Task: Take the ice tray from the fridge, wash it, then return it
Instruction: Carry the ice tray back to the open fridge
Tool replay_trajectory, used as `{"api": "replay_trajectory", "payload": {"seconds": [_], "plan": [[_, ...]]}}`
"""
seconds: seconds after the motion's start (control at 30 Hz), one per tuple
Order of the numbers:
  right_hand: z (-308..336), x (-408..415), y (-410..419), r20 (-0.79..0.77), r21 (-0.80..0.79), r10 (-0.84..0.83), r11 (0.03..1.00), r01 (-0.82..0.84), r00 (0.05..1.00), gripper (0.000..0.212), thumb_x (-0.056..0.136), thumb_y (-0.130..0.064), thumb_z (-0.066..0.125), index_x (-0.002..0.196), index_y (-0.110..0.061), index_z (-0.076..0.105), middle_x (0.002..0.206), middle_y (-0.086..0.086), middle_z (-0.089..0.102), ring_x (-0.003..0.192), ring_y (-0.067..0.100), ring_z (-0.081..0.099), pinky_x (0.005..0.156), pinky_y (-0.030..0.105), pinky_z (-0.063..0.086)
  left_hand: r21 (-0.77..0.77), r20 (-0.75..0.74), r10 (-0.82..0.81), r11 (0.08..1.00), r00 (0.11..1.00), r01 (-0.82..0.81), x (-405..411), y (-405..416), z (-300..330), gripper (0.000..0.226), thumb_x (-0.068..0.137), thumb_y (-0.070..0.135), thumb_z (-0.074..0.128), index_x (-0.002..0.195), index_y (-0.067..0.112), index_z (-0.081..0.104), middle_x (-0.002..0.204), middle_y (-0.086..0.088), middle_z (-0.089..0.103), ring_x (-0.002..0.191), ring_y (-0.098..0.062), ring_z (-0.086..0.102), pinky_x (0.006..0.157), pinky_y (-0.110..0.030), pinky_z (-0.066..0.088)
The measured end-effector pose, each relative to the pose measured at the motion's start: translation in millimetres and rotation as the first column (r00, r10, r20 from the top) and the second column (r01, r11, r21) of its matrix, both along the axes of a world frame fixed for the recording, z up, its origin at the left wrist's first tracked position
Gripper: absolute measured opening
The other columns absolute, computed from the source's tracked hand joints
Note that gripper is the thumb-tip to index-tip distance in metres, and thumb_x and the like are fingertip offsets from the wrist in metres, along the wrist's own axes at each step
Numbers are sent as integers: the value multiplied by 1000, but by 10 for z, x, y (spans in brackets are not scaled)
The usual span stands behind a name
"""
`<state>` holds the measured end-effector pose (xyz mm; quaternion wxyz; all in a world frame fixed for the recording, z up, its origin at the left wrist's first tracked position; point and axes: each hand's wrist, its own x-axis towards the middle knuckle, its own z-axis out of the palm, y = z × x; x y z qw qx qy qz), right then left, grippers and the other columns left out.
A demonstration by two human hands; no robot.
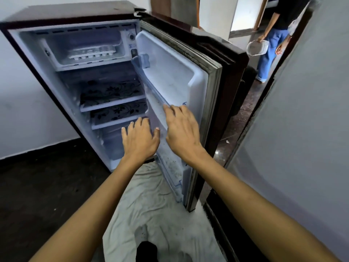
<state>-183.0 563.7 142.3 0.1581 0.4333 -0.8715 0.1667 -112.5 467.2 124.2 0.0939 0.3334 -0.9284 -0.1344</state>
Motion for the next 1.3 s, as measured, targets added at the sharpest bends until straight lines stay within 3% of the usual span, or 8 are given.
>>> {"api": "replay_trajectory", "payload": {"seconds": [0.17, 0.3, 0.57, 0.77, 0.87, 0.93, 1.03, 1.3], "plan": [[-61, 260, -275, -44, 26, 161, 987, -160, 986, 64, 89, -12, 56, 146, -8, 26, 143, 13, 43, 130, 26, 39, 108, 32, 30, 32, -3, 103, 994, 995, -103, 226, -164, -23, 44, 96, 36, 42, 127, 6, 48, 137, -13, 50, 130, -36, 40, 111, -56, 21], [-86, 384, -374, -57, -52, 325, 943, -328, 944, 58, 80, -3, 60, 136, -5, 45, 125, 9, 60, 115, 26, 54, 100, 36, 39, 58, -57, 151, 987, 987, -148, 392, -304, -86, 37, 92, 29, 47, 122, 6, 51, 128, -12, 56, 122, -36, 47, 107, -57, 28], [-148, 621, -363, -97, -242, 544, 800, -550, 834, 51, 69, 2, 60, 119, -7, 61, 110, 6, 67, 106, 24, 58, 90, 33, 42, 111, -123, 211, 974, 970, -198, 690, -505, -295, 26, 86, 22, 47, 106, 11, 58, 106, -6, 63, 108, -30, 55, 104, -57, 32], [-135, 594, -224, -148, -525, 442, 723, -449, 885, 35, 82, 1, 57, 115, -8, 65, 110, 4, 66, 106, 22, 55, 93, 31, 41, 179, -181, 244, 961, 953, -212, 903, -565, -393, 55, 90, 33, 58, 138, 10, 43, 139, -8, 51, 129, -29, 45, 110, -57, 25], [-206, 462, -222, -40, -676, 333, 685, -271, 942, 40, 84, -1, 62, 123, -9, 57, 117, 10, 58, 111, 21, 48, 98, 35, 42, 202, -199, 252, 956, 947, -212, 982, -576, -444, 71, 84, 39, 63, 144, 13, 35, 146, -2, 46, 135, -23, 41, 114, -56, 17], [-268, 359, -279, 104, -687, 329, 706, -171, 938, 49, 86, -5, 62, 132, -11, 46, 126, 12, 48, 117, 17, 41, 103, 27, 37, 217, -213, 257, 953, 943, -211, 1017, -598, -469, 73, 82, 40, 65, 145, 17, 34, 145, 2, 47, 134, -20, 41, 114, -57, 14], [-329, 258, -421, 310, -663, 440, 736, -140, 843, 57, 89, -6, 58, 140, -13, 35, 132, 6, 39, 124, 11, 40, 107, 21, 35, 231, -224, 264, 950, 938, -211, 1044, -662, -485, 72, 82, 38, 65, 145, 21, 35, 143, 6, 48, 132, -19, 44, 114, -58, 13], [-408, 318, -871, 418, -676, 640, 693, -250, 645, 59, 92, -8, 57, 137, -32, 28, 133, -12, 39, 127, 5, 44, 102, 34, 45, 253, -237, 371, 916, 898, -312, 1132, -1019, -454, 64, 87, 33, 62, 143, 21, 36, 138, 4, 52, 131, -19, 44, 113, -59, 10]]}}
